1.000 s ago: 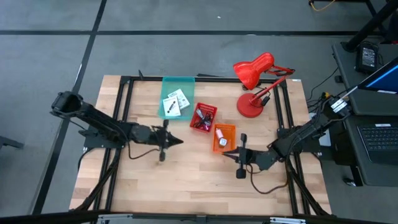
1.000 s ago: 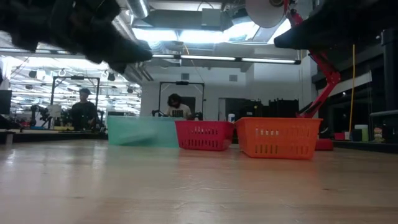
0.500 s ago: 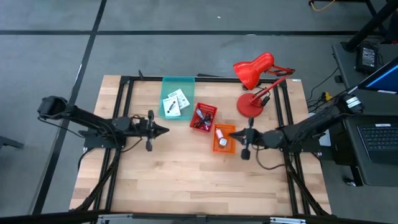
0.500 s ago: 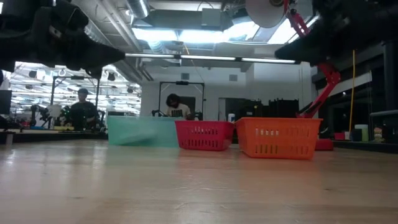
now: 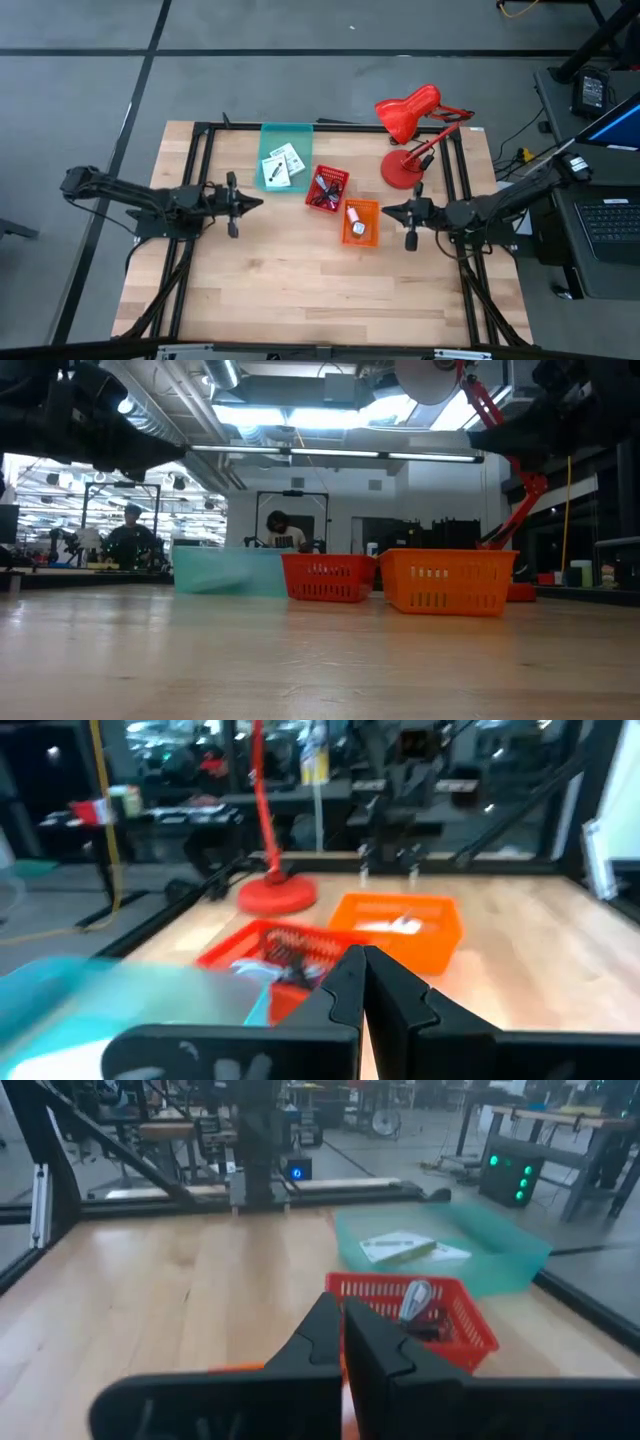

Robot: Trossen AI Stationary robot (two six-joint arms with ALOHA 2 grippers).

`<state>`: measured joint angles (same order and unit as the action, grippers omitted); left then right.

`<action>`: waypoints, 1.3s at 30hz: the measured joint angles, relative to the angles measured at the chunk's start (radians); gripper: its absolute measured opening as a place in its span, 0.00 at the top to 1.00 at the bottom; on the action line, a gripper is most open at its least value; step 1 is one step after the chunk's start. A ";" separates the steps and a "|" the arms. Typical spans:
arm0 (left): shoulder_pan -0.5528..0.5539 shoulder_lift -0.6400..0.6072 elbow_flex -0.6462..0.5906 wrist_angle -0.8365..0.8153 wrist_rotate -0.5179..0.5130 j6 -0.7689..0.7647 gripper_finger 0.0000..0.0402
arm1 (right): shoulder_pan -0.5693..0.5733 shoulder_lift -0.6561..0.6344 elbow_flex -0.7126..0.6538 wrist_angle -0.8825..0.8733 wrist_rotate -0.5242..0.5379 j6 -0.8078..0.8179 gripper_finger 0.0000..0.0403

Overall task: Pick and place items into bin
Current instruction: Return to home position

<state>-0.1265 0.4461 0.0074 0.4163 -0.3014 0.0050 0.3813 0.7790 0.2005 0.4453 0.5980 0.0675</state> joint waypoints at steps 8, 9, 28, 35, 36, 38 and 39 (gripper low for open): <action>0.000 -0.183 0.000 -0.207 -0.022 -0.005 1.00 | 0.000 -0.083 -0.018 -0.079 0.000 0.026 1.00; 0.000 -0.200 0.000 -0.215 -0.022 0.002 1.00 | 0.000 -0.094 -0.018 -0.084 0.000 0.025 1.00; 0.092 -0.389 0.021 -0.421 0.026 0.039 1.00 | 0.000 -0.432 -0.018 -0.446 -0.025 0.043 1.00; 0.129 -0.388 0.021 -0.423 0.009 0.072 0.99 | 0.000 -0.516 -0.151 -0.375 -0.025 0.043 1.00; 0.139 -0.388 0.021 -0.422 0.003 0.069 0.99 | 0.000 -0.526 -0.167 -0.355 -0.024 0.026 1.00; 0.161 -0.388 0.021 -0.423 0.005 0.056 1.00 | 0.000 -0.544 -0.188 -0.331 -0.025 -0.006 1.00; 0.172 -0.388 0.021 -0.423 0.008 0.047 1.00 | 0.000 -0.555 -0.193 -0.334 -0.025 -0.016 1.00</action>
<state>0.0452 0.0582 0.0284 -0.0063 -0.2932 0.0524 0.3817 0.2236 0.0079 0.1113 0.5732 0.0510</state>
